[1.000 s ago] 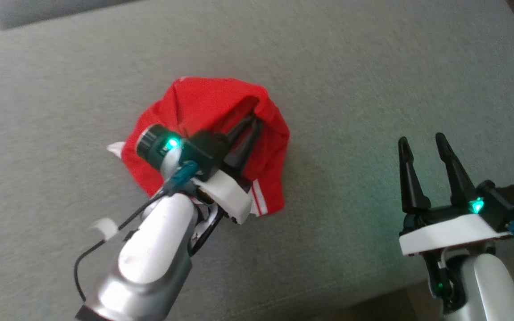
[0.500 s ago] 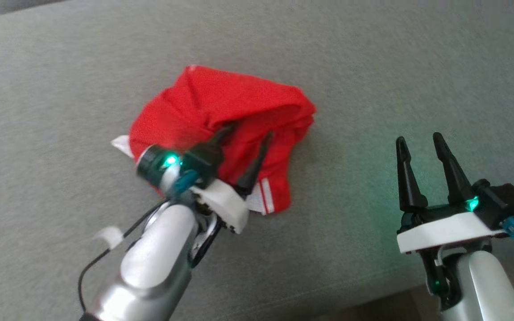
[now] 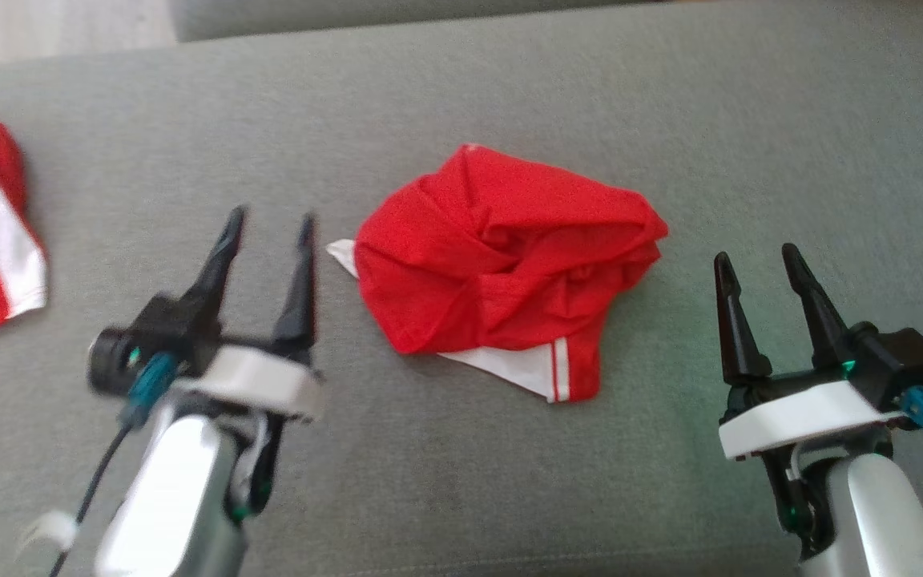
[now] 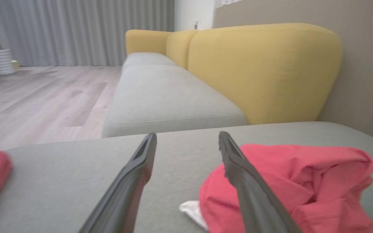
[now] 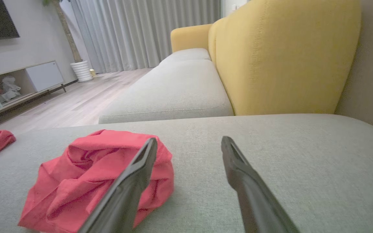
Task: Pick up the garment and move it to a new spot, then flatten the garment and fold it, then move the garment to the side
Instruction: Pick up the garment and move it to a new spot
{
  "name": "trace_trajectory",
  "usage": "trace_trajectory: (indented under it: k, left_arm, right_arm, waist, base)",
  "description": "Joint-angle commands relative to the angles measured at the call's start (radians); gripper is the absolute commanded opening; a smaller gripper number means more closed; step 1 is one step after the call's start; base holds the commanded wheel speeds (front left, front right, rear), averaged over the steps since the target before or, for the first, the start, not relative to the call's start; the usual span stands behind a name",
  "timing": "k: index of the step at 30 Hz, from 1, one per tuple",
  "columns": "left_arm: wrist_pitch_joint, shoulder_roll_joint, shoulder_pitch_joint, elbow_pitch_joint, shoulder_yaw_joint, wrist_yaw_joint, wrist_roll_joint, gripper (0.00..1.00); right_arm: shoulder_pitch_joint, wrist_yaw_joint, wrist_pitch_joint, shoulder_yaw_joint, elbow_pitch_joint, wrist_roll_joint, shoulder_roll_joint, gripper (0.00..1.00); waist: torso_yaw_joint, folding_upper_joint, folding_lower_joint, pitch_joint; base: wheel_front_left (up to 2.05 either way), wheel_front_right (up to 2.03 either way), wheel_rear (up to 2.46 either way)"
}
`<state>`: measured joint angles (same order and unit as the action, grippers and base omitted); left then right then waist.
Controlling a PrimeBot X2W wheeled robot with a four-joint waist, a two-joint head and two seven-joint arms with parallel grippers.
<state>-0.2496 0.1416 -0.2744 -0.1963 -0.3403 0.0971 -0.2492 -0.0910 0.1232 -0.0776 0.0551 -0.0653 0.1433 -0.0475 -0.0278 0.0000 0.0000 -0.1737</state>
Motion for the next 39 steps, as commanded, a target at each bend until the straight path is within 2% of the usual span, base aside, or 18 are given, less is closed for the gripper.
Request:
trace_trajectory:
  k: [1, 10, 23, 39]
  left_arm:
    - [-0.012, 0.028, 0.001, 0.042, 0.049, 0.007, 0.007, 1.00]
    - [-0.012, 0.078, 0.125, 0.068, 0.098, -0.012, 0.018, 1.00]
    - [-0.012, 0.074, 0.231, 0.074, 0.103, -0.008, 0.018, 1.00]
    - [-0.012, 0.070, 0.254, 0.086, 0.112, 0.000, 0.022, 1.00]
  right_arm:
    - [-0.005, 0.008, 0.005, 0.020, 0.040, -0.011, -0.003, 1.00]
    - [0.038, 0.008, 0.044, 0.021, 0.050, -0.039, -0.003, 1.00]
    - [0.121, 0.008, 0.070, 0.014, 0.074, -0.033, -0.003, 1.00]
    - [0.137, 0.008, 0.085, 0.009, 0.094, -0.028, -0.003, 1.00]
  waist:
    - [0.032, 0.0000, 0.0000, 0.033]
    - [0.063, 0.0000, 0.0000, 0.093]
    - [0.043, 0.0000, 0.0000, 0.158]
    - [0.036, 0.0000, 0.0000, 0.163]
  base:
    - [0.00, 0.00, 0.00]
    - [0.00, 0.00, 0.00]
    - [0.00, 0.00, 0.00]
    - [0.00, 0.00, 0.00]
